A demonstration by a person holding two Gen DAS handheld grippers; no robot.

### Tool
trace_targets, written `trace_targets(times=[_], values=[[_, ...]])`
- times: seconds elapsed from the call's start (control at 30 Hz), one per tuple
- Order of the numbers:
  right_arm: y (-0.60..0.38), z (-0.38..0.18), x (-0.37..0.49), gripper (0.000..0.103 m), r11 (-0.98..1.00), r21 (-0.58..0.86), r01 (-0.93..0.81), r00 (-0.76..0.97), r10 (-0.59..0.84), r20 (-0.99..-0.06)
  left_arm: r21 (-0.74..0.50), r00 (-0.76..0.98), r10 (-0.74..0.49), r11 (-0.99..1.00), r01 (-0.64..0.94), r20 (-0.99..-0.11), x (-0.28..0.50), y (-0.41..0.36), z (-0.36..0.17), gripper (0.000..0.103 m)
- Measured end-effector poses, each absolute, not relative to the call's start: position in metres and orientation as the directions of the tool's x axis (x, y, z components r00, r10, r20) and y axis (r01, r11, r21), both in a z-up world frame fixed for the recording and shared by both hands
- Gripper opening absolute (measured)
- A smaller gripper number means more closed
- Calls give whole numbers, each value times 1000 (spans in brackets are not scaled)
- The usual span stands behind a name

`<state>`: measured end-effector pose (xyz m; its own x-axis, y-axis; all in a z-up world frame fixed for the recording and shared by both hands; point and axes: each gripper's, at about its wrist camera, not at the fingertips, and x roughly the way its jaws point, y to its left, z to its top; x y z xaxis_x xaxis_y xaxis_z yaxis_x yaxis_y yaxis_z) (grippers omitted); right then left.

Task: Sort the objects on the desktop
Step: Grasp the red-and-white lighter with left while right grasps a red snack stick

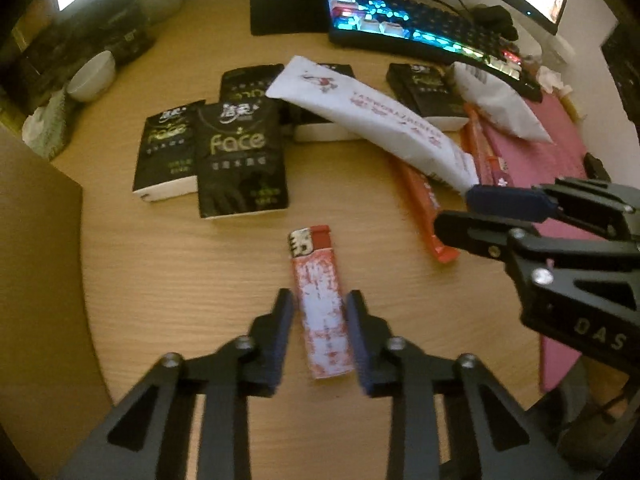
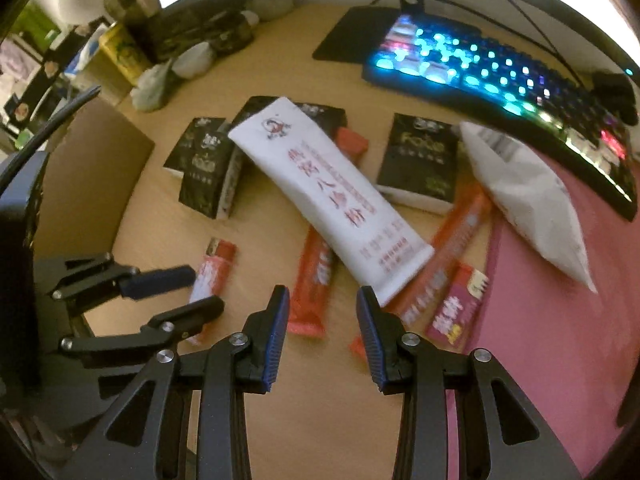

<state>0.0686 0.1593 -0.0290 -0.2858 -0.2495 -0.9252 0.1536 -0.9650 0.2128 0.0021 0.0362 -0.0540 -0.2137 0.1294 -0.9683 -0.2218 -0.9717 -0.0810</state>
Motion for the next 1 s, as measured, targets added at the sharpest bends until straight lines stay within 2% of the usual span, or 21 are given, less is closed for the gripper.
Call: trace_targets(times=[0.2, 0.27, 0.3, 0.33, 0.6, 0.87, 1.0], values=[[146, -42, 54, 36, -970, 200, 142, -269, -232, -935, -75, -218, 118, -978, -197, -969, 8, 21, -52, 25], [145, -43, 51, 31, -971, 198, 131, -280, -228, -932, -84, -216, 125, -978, -191, -968, 12, 16, -50, 25], [144, -43, 50, 23, -974, 187, 129, -282, -217, -934, -82, -218, 123, -979, -187, -968, 13, 14, -49, 25], [142, -43, 49, 22, -975, 180, 130, -280, -210, -937, -86, -220, 125, -980, -181, -967, 14, 12, -48, 25], [139, -43, 91, 20, -966, 165, 200, -207, -206, -956, -112, -222, 149, -979, -169, -964, 28, 2, -48, 25], [148, -42, 140, 22, -967, 160, 198, -168, -195, -966, -118, -199, 152, -978, -175, -968, 36, -1, -54, 25], [143, -40, 135, 33, -967, 154, 205, -189, -194, -963, -118, -199, 153, -977, -178, -968, 35, 0, -55, 25]])
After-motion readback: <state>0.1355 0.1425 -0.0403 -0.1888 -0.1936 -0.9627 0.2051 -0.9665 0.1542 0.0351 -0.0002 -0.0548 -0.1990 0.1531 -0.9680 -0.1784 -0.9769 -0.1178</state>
